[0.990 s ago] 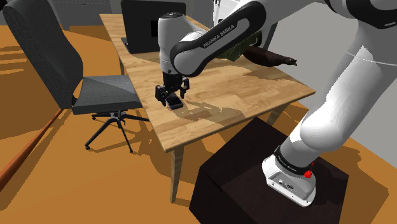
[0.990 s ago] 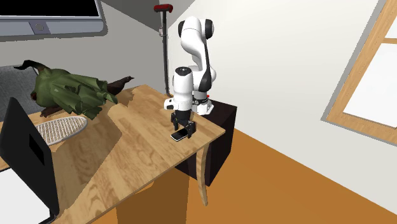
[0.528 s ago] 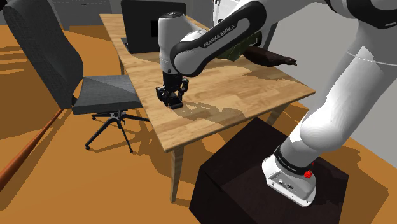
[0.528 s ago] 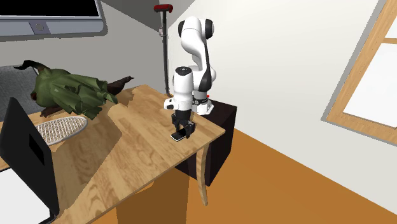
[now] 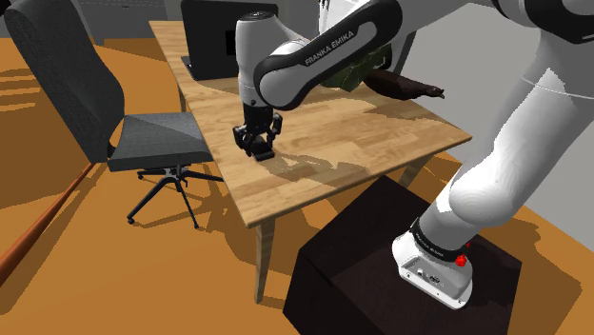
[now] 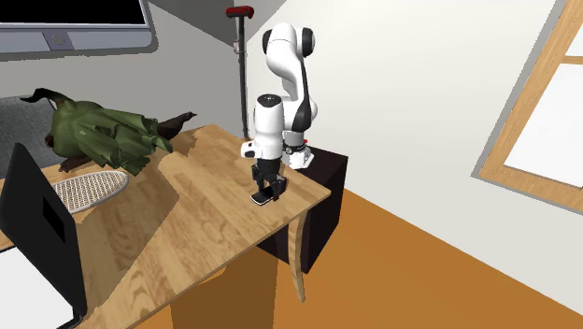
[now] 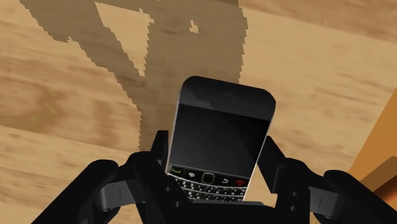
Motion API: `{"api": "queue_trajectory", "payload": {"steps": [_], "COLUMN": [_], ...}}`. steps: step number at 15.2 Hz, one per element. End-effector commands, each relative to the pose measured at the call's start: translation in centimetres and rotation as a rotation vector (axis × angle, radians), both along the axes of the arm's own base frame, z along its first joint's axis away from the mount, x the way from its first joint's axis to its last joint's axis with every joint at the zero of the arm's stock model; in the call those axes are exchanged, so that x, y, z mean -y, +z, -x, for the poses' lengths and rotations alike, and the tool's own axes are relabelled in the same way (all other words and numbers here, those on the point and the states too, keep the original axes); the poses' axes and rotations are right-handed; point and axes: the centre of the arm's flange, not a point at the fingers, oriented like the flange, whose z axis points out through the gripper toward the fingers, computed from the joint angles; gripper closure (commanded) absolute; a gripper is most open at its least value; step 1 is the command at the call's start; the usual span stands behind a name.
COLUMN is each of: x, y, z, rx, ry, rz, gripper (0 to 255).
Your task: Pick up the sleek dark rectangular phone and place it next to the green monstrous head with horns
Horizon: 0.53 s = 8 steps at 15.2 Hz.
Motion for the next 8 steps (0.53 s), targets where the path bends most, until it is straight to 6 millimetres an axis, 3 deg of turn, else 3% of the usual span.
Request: {"api": "queue_trajectory", "payload": {"steps": [1,8], "x": [0.1,0.1], "y": [1.0,4.7], "z": [0.0,0.0], "rx": [0.0,0.0], "ry": [0.0,0.0], "rz": [0.0,0.0], "gripper": [255,255]}}
